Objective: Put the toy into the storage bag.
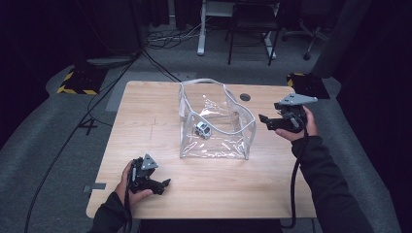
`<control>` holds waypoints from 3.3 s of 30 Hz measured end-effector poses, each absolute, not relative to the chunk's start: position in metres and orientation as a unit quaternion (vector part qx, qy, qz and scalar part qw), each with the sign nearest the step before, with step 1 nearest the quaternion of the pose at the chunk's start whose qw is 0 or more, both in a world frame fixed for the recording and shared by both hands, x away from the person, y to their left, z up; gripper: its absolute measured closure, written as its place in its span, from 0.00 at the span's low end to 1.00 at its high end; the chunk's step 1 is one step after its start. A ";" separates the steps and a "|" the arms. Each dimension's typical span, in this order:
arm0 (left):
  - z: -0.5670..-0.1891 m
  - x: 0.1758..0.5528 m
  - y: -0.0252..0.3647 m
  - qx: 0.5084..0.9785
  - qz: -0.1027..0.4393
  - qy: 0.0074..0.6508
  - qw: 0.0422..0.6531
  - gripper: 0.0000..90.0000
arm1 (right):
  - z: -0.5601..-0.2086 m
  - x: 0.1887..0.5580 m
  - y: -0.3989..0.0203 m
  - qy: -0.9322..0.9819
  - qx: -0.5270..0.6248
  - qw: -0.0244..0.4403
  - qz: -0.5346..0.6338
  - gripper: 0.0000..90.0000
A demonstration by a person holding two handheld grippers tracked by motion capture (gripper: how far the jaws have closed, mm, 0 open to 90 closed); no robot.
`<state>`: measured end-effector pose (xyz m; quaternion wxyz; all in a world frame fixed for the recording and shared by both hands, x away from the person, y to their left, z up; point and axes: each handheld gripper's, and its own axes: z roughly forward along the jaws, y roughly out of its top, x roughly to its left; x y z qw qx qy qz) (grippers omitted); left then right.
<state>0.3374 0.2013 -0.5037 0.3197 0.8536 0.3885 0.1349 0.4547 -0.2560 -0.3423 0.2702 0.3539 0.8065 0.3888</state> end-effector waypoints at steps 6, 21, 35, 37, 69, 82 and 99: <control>-0.504 0.337 0.201 0.853 0.135 0.389 0.320 0.01 | -0.358 0.456 -0.264 0.808 0.364 0.259 0.383 0.29; -0.504 0.337 0.201 0.854 0.134 0.388 0.320 0.01 | -0.386 0.451 -0.274 0.818 0.377 0.246 0.358 0.28; -0.504 0.337 0.201 0.854 0.135 0.388 0.320 0.01 | -0.404 0.444 -0.277 0.829 0.374 0.241 0.338 0.27; -0.504 0.337 0.201 0.854 0.134 0.388 0.320 0.01 | -0.406 0.442 -0.277 0.828 0.379 0.241 0.337 0.27; -0.504 0.337 0.201 0.854 0.134 0.388 0.320 0.01 | -0.443 0.417 -0.284 0.855 0.360 0.234 0.291 0.22; -0.504 0.337 0.201 0.853 0.136 0.390 0.319 0.01 | -0.457 0.402 -0.298 0.855 0.366 0.235 0.282 0.21; -0.504 0.337 0.201 0.853 0.135 0.390 0.320 0.01 | -0.479 0.378 -0.314 0.854 0.370 0.219 0.294 0.20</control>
